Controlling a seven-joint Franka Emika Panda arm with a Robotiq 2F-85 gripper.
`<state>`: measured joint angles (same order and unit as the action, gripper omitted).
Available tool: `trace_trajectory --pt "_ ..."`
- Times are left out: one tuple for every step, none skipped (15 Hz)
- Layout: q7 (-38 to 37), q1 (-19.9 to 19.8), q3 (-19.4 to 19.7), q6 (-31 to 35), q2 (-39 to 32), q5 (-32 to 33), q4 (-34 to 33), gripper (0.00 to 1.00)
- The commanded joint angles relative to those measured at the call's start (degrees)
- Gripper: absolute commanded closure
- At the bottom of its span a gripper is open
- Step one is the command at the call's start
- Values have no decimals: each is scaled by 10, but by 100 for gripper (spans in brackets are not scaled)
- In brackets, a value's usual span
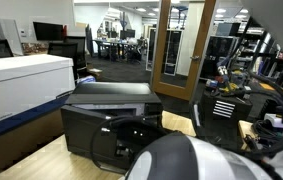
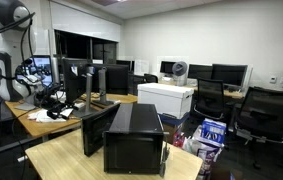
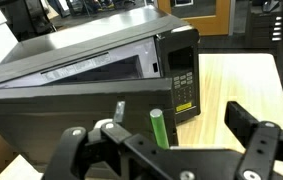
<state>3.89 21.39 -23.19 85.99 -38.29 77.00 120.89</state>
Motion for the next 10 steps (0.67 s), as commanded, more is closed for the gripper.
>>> trace_trajectory --pt "-27 3 6 10 60 10 42 0" --pt "-32 5 10 5 69 16 45 0" --pt "-46 14 3 -7 82 4 56 0" --pt "-47 10 10 -6 83 14 54 0" --pt "-53 10 16 -8 85 20 54 0" --pt "-58 11 20 -11 86 23 53 0" --pt "-61 9 27 -14 85 30 51 0" --pt "-69 8 33 -20 84 36 48 0" --pt "-75 4 41 -22 81 44 44 0" --pt "-83 2 47 -25 78 49 41 0"
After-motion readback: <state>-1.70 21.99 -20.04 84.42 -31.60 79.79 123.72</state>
